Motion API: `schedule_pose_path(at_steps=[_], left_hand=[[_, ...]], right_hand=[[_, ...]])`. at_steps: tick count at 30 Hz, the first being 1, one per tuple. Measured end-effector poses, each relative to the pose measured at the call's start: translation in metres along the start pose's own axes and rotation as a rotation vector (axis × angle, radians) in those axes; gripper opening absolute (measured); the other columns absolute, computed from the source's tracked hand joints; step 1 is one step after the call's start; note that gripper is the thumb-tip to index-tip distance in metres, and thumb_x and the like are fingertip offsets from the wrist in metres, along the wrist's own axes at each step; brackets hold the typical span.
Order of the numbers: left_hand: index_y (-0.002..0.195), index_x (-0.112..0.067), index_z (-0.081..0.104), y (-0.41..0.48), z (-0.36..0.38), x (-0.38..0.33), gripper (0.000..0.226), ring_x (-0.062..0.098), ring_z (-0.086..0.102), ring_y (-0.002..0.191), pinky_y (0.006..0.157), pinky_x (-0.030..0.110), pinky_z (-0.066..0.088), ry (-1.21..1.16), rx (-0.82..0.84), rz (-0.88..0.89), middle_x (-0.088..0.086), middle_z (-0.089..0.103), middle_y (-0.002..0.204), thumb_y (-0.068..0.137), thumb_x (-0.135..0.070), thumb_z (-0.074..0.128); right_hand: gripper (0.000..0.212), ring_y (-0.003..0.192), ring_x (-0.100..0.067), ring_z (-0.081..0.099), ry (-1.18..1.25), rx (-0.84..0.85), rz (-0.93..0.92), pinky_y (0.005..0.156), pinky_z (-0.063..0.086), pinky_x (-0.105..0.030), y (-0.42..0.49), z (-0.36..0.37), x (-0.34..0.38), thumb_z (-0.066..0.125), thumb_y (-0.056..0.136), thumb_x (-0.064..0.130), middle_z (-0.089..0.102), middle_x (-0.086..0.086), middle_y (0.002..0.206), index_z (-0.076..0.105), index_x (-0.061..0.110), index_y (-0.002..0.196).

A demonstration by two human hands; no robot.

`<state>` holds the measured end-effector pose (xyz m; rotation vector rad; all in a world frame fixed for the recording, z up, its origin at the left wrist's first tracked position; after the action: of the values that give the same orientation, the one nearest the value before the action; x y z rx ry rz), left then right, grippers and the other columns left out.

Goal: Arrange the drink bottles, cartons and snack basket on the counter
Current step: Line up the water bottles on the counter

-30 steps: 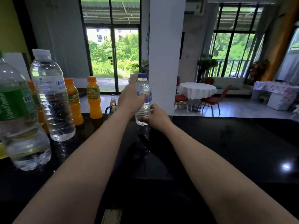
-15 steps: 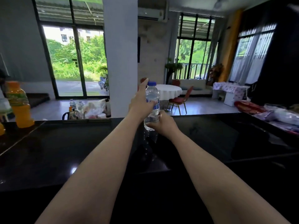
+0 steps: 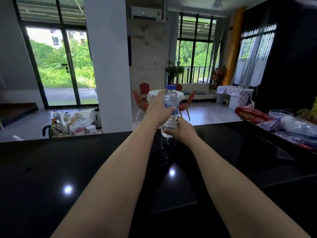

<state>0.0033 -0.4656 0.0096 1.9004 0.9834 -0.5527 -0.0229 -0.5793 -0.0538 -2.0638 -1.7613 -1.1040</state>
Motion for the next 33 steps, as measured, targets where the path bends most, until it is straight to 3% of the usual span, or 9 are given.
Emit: schedule_pose_path(at_steps=[6,8,11,14,17,20,27,29,33], left_hand=[[0.146,-0.029,0.031,0.02,0.013,0.009,0.079,0.022,0.06,0.105,0.097,0.036,0.046,0.028,0.022,-0.011,0.005,0.058,0.127,0.08,-0.021,0.073],[0.146,-0.029,0.031,0.025,0.016,0.012,0.079,0.021,0.06,0.104,0.091,0.031,0.045,0.042,0.01,-0.003,0.003,0.06,0.126,0.08,-0.023,0.073],[0.146,-0.033,0.03,0.029,0.02,0.015,0.078,0.02,0.06,0.105,0.085,0.03,0.042,0.066,-0.017,0.008,0.001,0.061,0.125,0.081,-0.028,0.072],[0.146,-0.034,0.029,0.031,0.023,0.017,0.078,0.021,0.059,0.107,0.087,0.033,0.043,0.088,-0.036,0.009,0.002,0.059,0.127,0.081,-0.031,0.072],[0.143,-0.034,0.031,0.031,0.025,0.015,0.077,0.022,0.059,0.109,0.091,0.035,0.044,0.085,-0.05,0.005,0.003,0.059,0.126,0.08,-0.029,0.073],[0.141,-0.034,0.033,0.03,0.026,0.013,0.075,0.023,0.058,0.111,0.091,0.035,0.045,0.088,-0.056,0.009,0.003,0.058,0.126,0.079,-0.028,0.074],[0.152,-0.027,0.02,0.027,0.022,0.018,0.086,0.023,0.053,0.123,0.105,0.036,0.043,0.0,0.076,0.002,0.005,0.049,0.141,0.084,-0.025,0.071],[0.153,-0.024,0.013,0.024,0.022,0.02,0.086,0.022,0.052,0.126,0.101,0.028,0.038,0.019,0.104,-0.004,0.005,0.05,0.143,0.087,-0.026,0.068],[0.153,-0.018,0.014,0.008,0.019,0.026,0.079,0.024,0.05,0.128,0.099,0.031,0.037,0.072,0.123,-0.034,0.006,0.049,0.143,0.091,-0.031,0.062]], right_hand=[[0.052,0.103,-0.019,0.058,0.04,0.021,0.019,0.076,0.038,-0.025,0.025,-0.002,-0.015,0.072,0.082,0.032,0.06,0.0,0.116,0.049,0.015,0.126],[0.053,0.099,-0.018,0.057,0.071,0.028,0.029,0.073,0.039,-0.022,0.03,-0.002,-0.018,0.072,0.082,0.031,0.061,-0.002,0.119,0.049,0.014,0.127],[0.049,0.089,-0.013,0.053,0.104,0.034,0.031,0.06,0.035,-0.017,0.035,-0.003,-0.021,0.072,0.082,0.029,0.059,0.0,0.114,0.051,0.016,0.124],[0.052,0.097,-0.017,0.057,0.148,0.049,0.036,0.067,0.039,-0.019,0.038,-0.002,-0.022,0.071,0.081,0.026,0.06,-0.001,0.117,0.05,0.017,0.128],[0.046,0.084,-0.01,0.052,0.191,0.029,0.03,0.057,0.033,-0.013,0.038,0.001,-0.023,0.069,0.082,0.027,0.059,0.005,0.103,0.051,0.019,0.124],[0.044,0.082,-0.009,0.052,0.197,0.0,0.031,0.056,0.033,-0.013,0.037,0.003,-0.024,0.069,0.083,0.03,0.055,0.009,0.094,0.052,0.018,0.122],[0.057,0.089,-0.017,0.055,0.124,-0.005,0.087,0.067,0.04,-0.027,0.035,0.008,-0.025,0.067,0.085,0.04,0.06,-0.002,0.11,0.044,0.015,0.131],[0.059,0.097,-0.023,0.059,0.095,-0.038,0.091,0.072,0.041,-0.029,0.031,0.01,-0.023,0.065,0.086,0.039,0.061,-0.006,0.119,0.04,0.014,0.133],[0.054,0.104,-0.028,0.06,0.093,-0.107,0.071,0.076,0.045,-0.033,0.019,0.008,-0.014,0.061,0.088,0.03,0.059,-0.008,0.124,0.039,0.013,0.134]])
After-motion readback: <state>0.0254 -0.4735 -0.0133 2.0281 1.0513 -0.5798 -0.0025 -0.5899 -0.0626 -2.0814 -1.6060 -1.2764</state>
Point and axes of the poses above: each hand's wrist, its own y-axis towards the middle knuckle, its own z-axis out of the palm, x = y × z, the point moved 3 cm from there along y, towards the middle knuckle
